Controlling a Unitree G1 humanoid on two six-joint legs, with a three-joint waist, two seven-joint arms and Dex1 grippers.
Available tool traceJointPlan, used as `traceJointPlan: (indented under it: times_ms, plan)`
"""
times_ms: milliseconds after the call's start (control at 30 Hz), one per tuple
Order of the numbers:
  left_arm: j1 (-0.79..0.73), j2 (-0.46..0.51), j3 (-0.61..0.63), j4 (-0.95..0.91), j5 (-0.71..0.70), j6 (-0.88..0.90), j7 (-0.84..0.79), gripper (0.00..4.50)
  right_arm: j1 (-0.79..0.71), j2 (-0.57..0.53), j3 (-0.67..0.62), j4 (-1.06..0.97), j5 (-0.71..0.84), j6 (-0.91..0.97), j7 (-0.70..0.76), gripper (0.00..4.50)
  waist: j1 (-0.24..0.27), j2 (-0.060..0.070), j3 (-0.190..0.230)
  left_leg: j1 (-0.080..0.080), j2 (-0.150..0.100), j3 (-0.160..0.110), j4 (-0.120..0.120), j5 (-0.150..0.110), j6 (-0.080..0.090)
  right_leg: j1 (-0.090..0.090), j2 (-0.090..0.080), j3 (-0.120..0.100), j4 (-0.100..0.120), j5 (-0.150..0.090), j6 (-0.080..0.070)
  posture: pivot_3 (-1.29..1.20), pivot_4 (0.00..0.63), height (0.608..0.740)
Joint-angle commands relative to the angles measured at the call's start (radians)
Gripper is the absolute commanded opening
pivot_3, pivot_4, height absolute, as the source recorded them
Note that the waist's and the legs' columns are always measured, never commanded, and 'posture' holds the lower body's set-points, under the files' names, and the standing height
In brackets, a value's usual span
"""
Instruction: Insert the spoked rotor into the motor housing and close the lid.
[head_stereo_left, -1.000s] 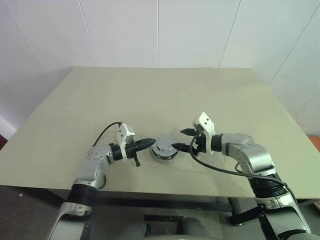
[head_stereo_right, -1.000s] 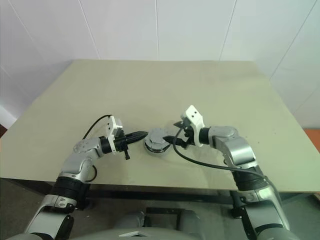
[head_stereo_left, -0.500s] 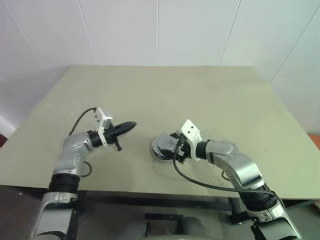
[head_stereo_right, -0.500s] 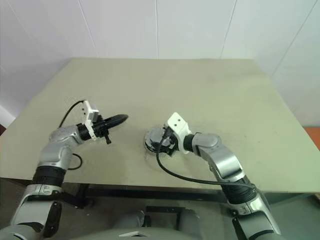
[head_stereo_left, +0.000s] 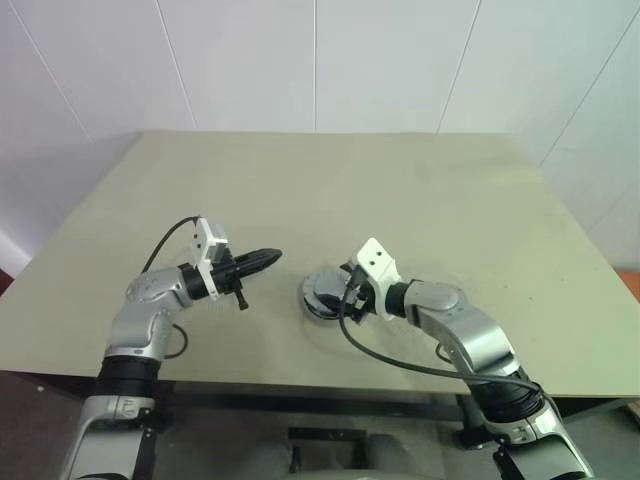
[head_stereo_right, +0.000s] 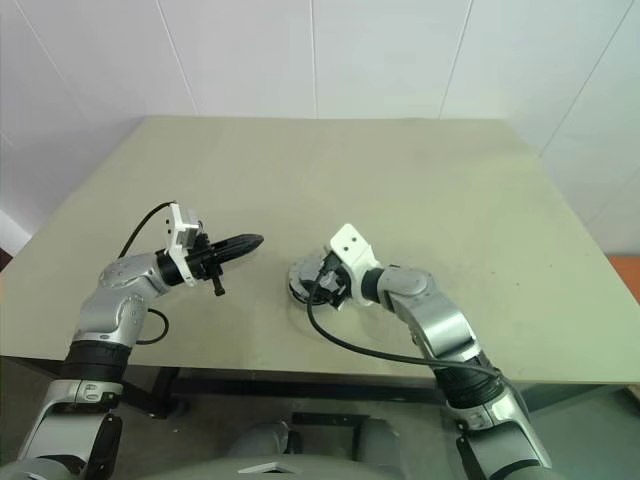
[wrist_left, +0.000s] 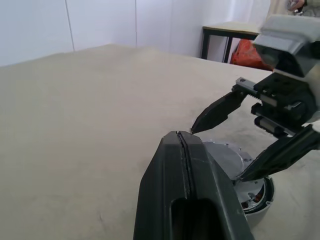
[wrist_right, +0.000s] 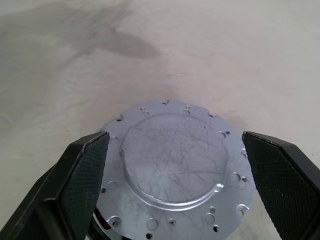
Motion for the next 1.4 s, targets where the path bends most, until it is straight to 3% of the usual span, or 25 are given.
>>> traceJointPlan:
  times_ms: [33, 400, 600, 933, 1400]
  plan:
    - [-0.008, 0.008, 0.006, -0.048, -0.015, 0.007, 0.003, 0.0, -0.004, 0.027, -0.013, 0.006, 0.009, -0.015, -0.014, 4.46, 0.0, 0.0, 0.0, 0.0, 0.0, 0.0, 0.0, 0.0, 0.0, 0.0, 0.0, 0.0, 0.0, 0.0, 0.0, 0.0, 0.0, 0.74]
    - [0.015, 0.045, 0.015, -0.122, -0.048, 0.069, -0.027, 0.0, 0.012, 0.051, -0.007, 0.037, 0.004, -0.02, -0.023, 4.46, -0.002, 0.0, 0.0, 0.002, 0.0, 0.0, 0.004, 0.001, -0.001, 0.002, 0.002, 0.0, 0.005, 0.001, 0.001, 0.0, 0.0, 0.74]
    - [0.056, 0.098, 0.021, -0.177, -0.076, 0.111, -0.058, 0.0, 0.012, 0.042, -0.017, 0.052, 0.005, -0.035, -0.016, 3.22, -0.005, 0.0, 0.0, 0.004, 0.0, 0.001, 0.011, 0.001, -0.001, 0.002, 0.002, 0.0, 0.014, 0.0, -0.001, 0.0, 0.0, 0.74]
    - [0.136, 0.184, 0.011, -0.249, -0.128, 0.209, -0.124, 0.0, 0.005, 0.019, -0.003, 0.065, 0.005, -0.04, 0.03, 3.22, -0.006, 0.001, 0.001, 0.016, 0.0, 0.001, 0.012, 0.001, 0.0, 0.015, 0.004, 0.0, 0.013, -0.002, 0.0, 0.0, 0.0, 0.74]
    - [0.142, 0.159, -0.005, -0.266, -0.123, 0.217, -0.092, 0.0, -0.027, -0.029, 0.001, 0.08, -0.031, -0.063, 0.071, 3.22, -0.002, 0.0, 0.001, 0.016, 0.0, 0.001, 0.012, 0.001, 0.0, 0.015, 0.004, 0.0, 0.013, -0.002, 0.0, 0.0, 0.0, 0.74]
